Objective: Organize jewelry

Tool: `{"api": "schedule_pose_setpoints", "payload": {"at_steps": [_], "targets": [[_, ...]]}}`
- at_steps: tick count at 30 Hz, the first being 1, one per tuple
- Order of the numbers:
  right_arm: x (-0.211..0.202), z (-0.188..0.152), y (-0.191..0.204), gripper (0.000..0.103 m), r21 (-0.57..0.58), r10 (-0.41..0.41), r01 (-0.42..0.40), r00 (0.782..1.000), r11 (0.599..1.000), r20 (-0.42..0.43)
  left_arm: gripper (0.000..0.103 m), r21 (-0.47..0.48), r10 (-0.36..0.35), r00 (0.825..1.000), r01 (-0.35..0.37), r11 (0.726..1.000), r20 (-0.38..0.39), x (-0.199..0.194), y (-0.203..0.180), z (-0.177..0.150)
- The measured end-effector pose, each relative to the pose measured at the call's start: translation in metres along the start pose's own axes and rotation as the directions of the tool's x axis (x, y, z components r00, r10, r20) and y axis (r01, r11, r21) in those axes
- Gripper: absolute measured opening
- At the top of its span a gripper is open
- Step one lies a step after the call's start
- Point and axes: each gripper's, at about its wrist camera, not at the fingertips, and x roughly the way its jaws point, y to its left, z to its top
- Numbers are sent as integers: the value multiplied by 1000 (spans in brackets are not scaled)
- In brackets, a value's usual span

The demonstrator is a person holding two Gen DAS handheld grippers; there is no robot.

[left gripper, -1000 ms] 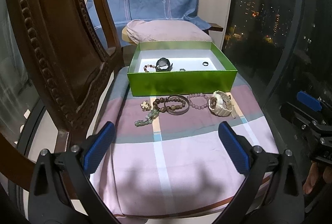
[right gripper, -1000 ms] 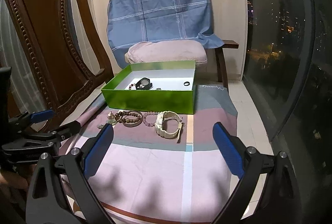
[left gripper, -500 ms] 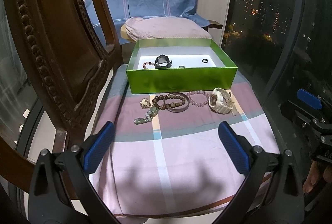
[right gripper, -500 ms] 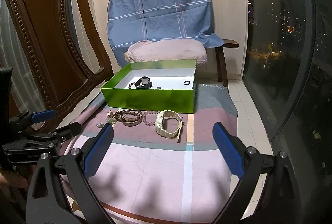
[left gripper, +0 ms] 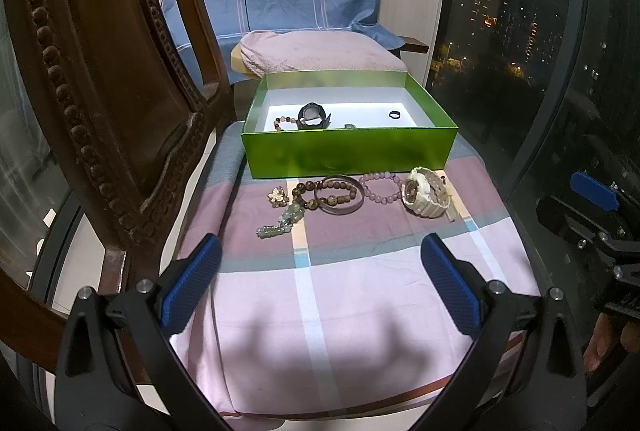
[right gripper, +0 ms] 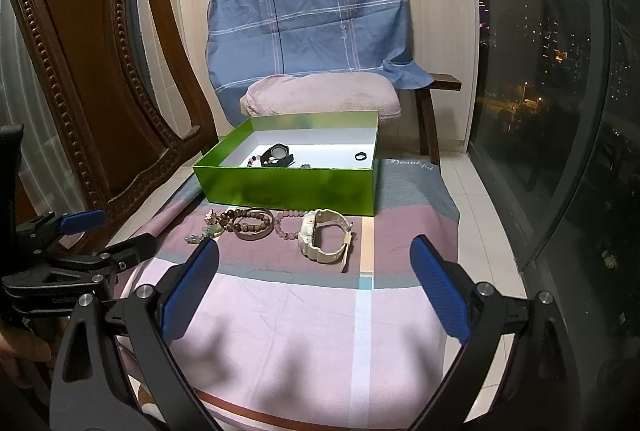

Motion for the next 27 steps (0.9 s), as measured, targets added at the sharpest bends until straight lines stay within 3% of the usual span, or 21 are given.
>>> {"api": "schedule_pose_setpoints", "payload": {"at_steps": [5, 11, 21, 24, 27], "targets": [[23, -1, -5, 94, 33, -2, 4, 999, 999, -52, 99, -20, -1, 1000, 1, 1000, -4, 3, 4, 3], [79, 3, -13, 94, 71, -24, 35, 989, 997, -147, 99, -37, 5, 1000, -6, 999, -17, 11, 8, 5], [152, 0, -7, 93, 97, -58, 88, 960, 991, -275, 99, -61, 14, 999, -17, 998, -51, 25, 20, 6], [168, -6, -6, 85, 101, -71, 108, 946, 989, -317, 99, -74, 15, 997, -20, 997, -71, 34, 27, 3], [176, -9, -5, 67, 90, -66, 101, 942, 991, -328, 99, -86, 15, 996, -23, 996, -87, 42, 32, 3]]}}
